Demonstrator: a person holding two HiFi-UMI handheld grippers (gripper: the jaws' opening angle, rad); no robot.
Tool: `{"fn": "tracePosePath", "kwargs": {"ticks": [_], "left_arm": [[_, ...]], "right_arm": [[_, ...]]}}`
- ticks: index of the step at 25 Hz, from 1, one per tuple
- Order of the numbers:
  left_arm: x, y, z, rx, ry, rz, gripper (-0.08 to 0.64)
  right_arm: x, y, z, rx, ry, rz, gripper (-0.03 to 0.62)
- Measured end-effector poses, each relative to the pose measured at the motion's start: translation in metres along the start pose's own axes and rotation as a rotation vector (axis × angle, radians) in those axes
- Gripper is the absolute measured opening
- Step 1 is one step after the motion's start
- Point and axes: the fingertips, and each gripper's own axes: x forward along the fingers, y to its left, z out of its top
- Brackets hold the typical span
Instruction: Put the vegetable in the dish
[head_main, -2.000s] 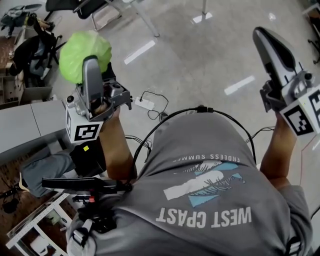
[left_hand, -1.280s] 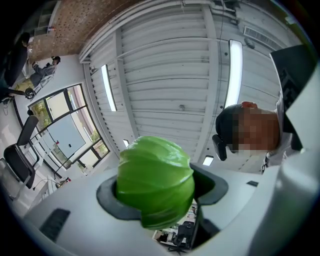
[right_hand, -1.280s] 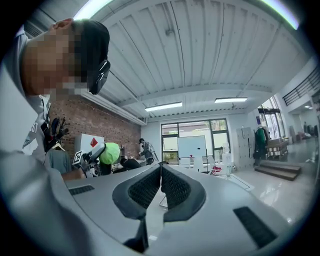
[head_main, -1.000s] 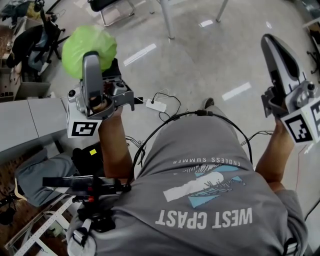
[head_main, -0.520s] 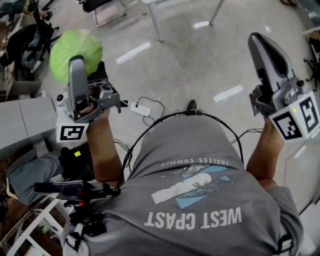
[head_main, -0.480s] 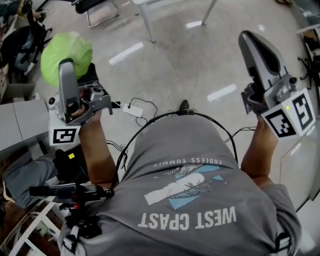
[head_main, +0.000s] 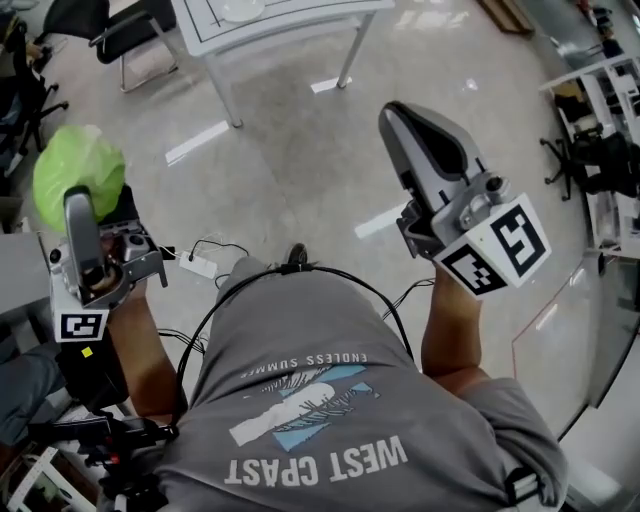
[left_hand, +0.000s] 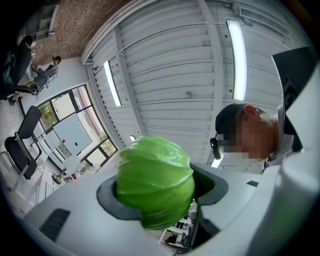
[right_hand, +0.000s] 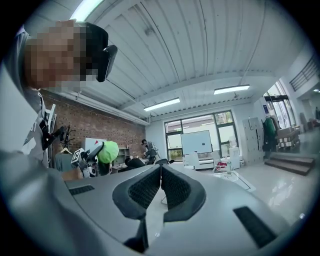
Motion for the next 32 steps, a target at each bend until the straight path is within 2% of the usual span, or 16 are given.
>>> {"fn": "tracePosePath", "kwargs": {"ticks": [8,12,17,22,25,32], "left_arm": [[0.013,0.033,-0.011,-0.087,-0.006,0.013,0.281],[0.026,0.052,-0.007,-0.098,0.005,0.011,0.281],[0.032,0.087,0.016,-0.108,-0.015,-0.003,0.281],[0.034,0.123,0.052,-0.074,-0.029,-0.036,0.281],[0.033,0.148,0.069,-0.093,-0.043,-0.054,0.281],[0.02,0.19,0.076,-0.118,-0.048,-0.079,0.28]], "right_arm": [[0.024,-0.014,-0.012,0.02,0.028,0.005,0.008],[0.042,-0.029,-0.008,0.03,0.035,-0.018,0.008],[0.08,-0.027,0.006,0.012,0.031,-0.03,0.009],[0.126,-0.018,0.024,-0.02,0.013,-0.045,0.008],[0.152,-0.01,0.03,-0.038,0.021,-0.066,0.008],[0.181,0.007,0.019,-0.077,0.034,-0.095,0.008]]}}
